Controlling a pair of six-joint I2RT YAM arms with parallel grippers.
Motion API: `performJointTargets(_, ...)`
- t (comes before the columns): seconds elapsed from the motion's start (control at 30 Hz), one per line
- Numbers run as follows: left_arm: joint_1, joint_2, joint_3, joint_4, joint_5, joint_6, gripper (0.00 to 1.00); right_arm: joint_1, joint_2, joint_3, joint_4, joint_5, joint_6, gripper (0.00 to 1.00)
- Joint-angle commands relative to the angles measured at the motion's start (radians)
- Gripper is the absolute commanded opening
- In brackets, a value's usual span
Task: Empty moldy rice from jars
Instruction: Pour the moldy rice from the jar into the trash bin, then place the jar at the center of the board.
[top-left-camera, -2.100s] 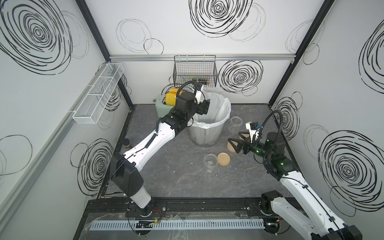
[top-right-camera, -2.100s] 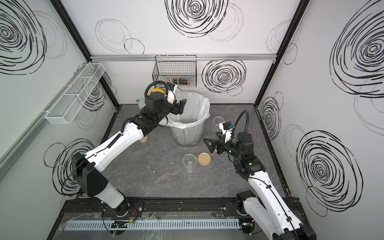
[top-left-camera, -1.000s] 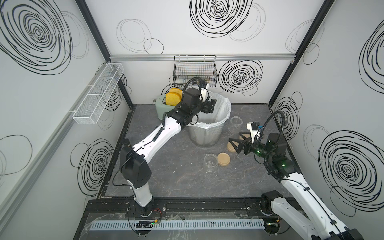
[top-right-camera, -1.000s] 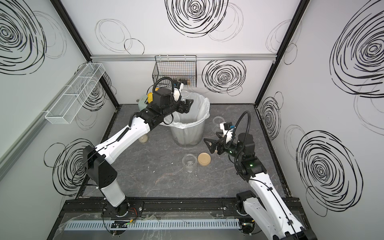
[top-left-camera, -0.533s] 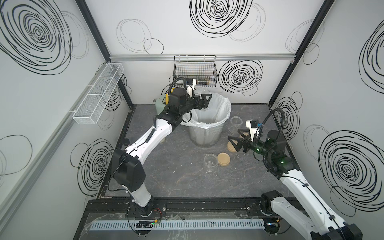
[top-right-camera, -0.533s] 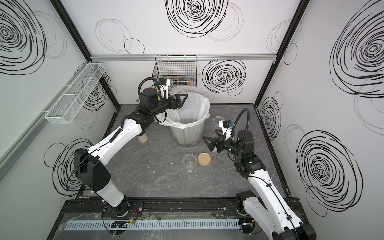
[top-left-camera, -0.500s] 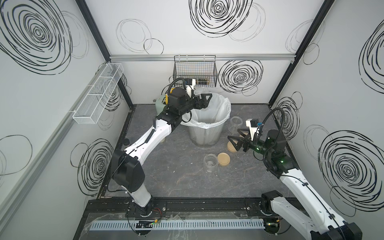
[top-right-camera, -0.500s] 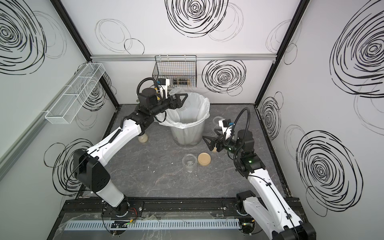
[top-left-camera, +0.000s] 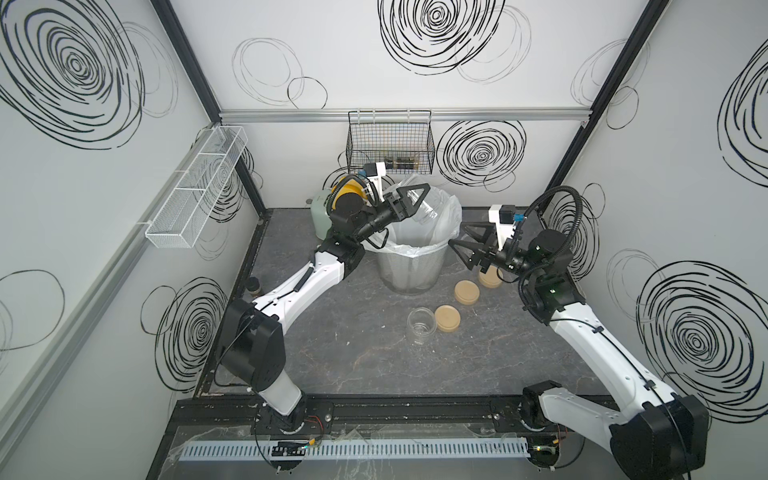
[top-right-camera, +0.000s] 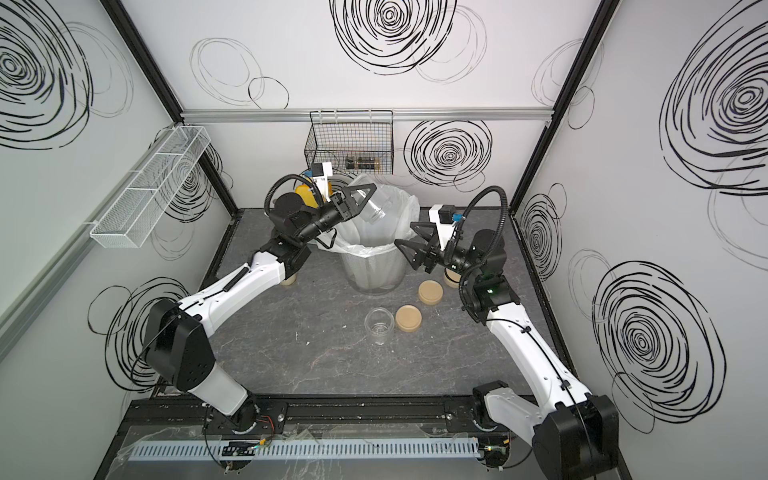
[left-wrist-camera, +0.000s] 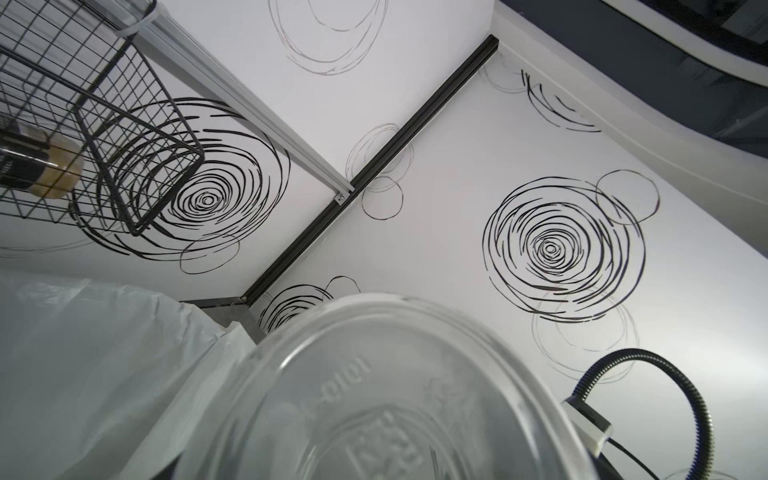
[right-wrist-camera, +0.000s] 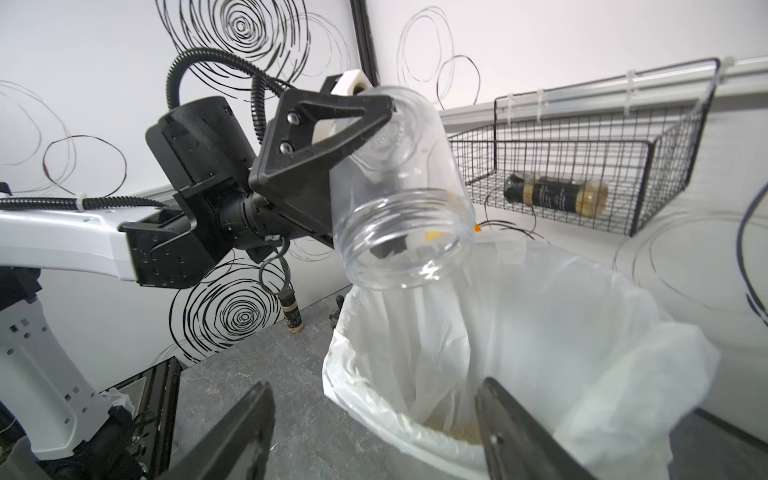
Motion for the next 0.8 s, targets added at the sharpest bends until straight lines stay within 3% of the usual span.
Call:
performJointTargets(0.0,-0.011,-0.055,-0.008,0.253,0.009,-0.107,0.78,0.032,0.04,0.052,0.12,-0.045,-0.005,0.75)
performJointTargets(0.57,-0.064,-0.086,-0.098,0.352,-0.046,-0.169,0.78,0.142,0.214,0.188,0.234,-0.04,-0.034,0.62)
performJointTargets(0.77,-0.115,-0.1,-0.152,0.405,-0.106,-0.195,0.78,0.159,0.216,0.178,0.285,-0.011,-0.017,0.43)
